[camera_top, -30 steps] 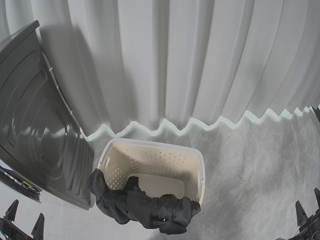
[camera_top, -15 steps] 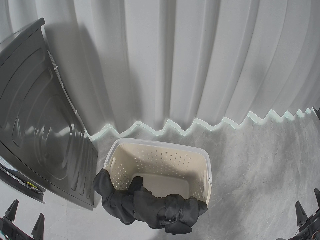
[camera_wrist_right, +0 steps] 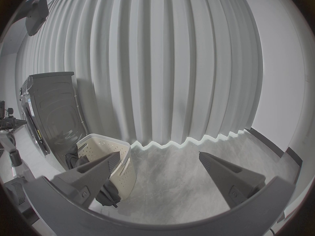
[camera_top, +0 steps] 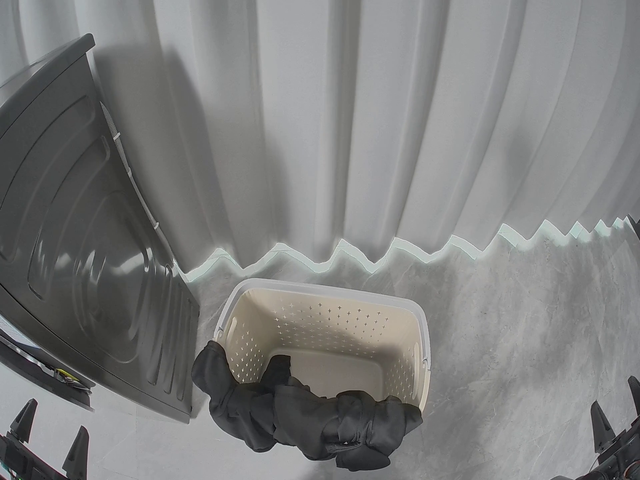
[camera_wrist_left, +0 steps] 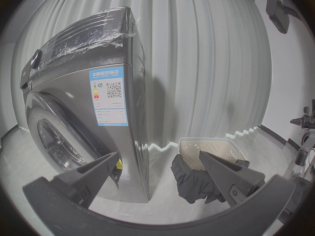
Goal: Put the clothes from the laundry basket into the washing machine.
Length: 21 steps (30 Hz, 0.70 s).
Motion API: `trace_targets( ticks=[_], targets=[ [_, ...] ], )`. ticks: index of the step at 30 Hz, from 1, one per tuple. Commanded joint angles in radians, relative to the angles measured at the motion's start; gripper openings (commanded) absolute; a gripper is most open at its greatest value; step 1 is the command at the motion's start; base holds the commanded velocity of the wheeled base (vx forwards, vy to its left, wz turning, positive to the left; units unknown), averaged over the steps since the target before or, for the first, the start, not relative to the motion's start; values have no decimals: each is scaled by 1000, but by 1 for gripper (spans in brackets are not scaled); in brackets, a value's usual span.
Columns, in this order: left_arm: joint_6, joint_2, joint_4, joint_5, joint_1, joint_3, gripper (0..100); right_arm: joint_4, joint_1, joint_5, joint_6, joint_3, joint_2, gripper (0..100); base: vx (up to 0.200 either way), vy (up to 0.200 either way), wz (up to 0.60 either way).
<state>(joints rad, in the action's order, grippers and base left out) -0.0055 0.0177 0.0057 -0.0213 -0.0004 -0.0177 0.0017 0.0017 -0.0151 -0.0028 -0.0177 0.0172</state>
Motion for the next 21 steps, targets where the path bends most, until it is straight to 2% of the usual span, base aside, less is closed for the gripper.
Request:
trace_targets(
  ticks=[1,11,21],
  targets=[
    [-1,-16,0,0,0,16,100,0,1,0,0,18,-17,100,0,0,0],
    [-4,-16,0,0,0,16,100,0,1,0,0,18,-17,100,0,0,0],
    [-7,-16,0,1,0,16,100,0,1,0,0,18,-17,100,200,0,0]
  ],
)
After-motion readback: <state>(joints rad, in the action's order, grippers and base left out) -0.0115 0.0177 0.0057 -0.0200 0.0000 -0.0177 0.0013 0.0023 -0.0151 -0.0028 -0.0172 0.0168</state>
